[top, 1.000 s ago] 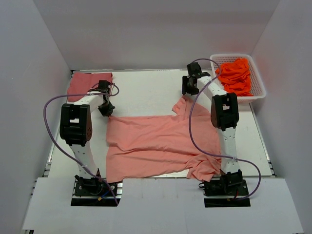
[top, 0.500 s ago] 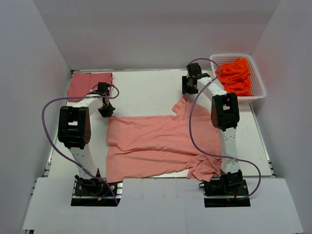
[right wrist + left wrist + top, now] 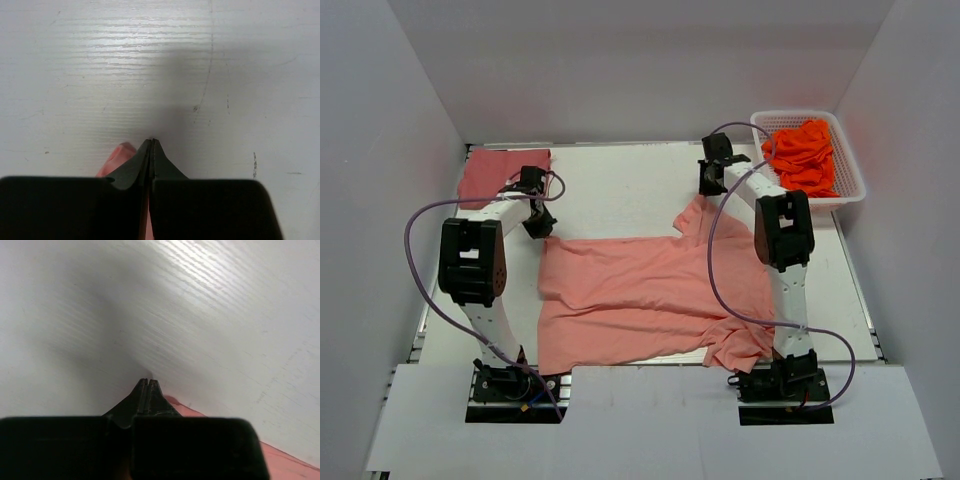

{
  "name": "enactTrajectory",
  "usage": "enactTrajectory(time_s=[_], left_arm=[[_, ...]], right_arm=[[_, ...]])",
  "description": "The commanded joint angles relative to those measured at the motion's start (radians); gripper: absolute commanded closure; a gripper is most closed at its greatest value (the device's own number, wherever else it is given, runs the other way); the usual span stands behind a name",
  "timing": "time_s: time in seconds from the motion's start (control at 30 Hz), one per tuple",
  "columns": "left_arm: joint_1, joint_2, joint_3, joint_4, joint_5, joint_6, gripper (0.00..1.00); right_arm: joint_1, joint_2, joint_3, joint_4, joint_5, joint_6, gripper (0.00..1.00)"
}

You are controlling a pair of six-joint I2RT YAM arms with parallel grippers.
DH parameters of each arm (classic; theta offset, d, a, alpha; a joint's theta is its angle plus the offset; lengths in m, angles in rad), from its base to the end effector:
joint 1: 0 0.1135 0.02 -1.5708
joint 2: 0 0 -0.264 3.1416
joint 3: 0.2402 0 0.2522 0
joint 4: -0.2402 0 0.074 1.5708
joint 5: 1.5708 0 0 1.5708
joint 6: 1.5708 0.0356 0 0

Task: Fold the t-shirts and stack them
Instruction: Flatten out the tshirt

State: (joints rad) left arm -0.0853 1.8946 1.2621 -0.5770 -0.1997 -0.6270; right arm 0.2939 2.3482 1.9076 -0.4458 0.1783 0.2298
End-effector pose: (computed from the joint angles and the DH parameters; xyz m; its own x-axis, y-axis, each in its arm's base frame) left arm 0.3748 -0.0250 0.1655 -0.7628 -0.5119 -0.3951 -0.5358 0.8424 -0.0571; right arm 0.5007 0.1450 0.1670 -0.7626 0.0034 -0.6469 -0.0042 0.9999 0.0102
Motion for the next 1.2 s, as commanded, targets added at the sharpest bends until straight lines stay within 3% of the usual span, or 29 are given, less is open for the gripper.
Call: enactTrajectory(time_s=[0.0, 0.3, 0.43, 0.6, 0.63, 0.77, 0.83, 1.17], left_arm=[[-0.018, -0.101, 0.069, 0.009, 0.028, 0.019, 1.00], [-0.018, -0.213, 0.042, 0.009, 0.037, 0.038, 1.00], [-0.018, -0.213, 0.019, 0.009, 0.037, 0.038, 1.00], [-0.018, -0.204, 0.010, 0.009, 0.048, 0.038, 1.00], [-0.018, -0.204, 0.010, 0.009, 0.048, 0.038, 1.00], [-0.018, -0.204, 0.000, -0.001, 0.048, 0.038, 1.00], [-0.018, -0.204, -0.010, -0.001, 0.048, 0.038, 1.00], [-0.018, -0.204, -0.030, -0.001, 0.048, 0.038, 1.00]], right_arm=[[0.008, -0.131, -0.019, 0.059, 0.053, 0.055, 1.00], [0.007, -0.297, -0.102, 0.145, 0.072, -0.017, 1.00], [0.008, -0.222, -0.038, 0.052, 0.032, -0.044, 0.73], [0.013, -0.095, 0.056, -0.024, 0.009, -0.041, 0.65], [0.013, -0.063, 0.083, -0.028, 0.009, -0.038, 0.57], [0.014, -0.004, 0.111, -0.039, -0.013, -0.035, 0.50], [0.021, 0.005, 0.111, -0.039, -0.008, -0.026, 0.42], [0.027, 0.008, 0.022, -0.087, 0.038, 0.039, 0.47]])
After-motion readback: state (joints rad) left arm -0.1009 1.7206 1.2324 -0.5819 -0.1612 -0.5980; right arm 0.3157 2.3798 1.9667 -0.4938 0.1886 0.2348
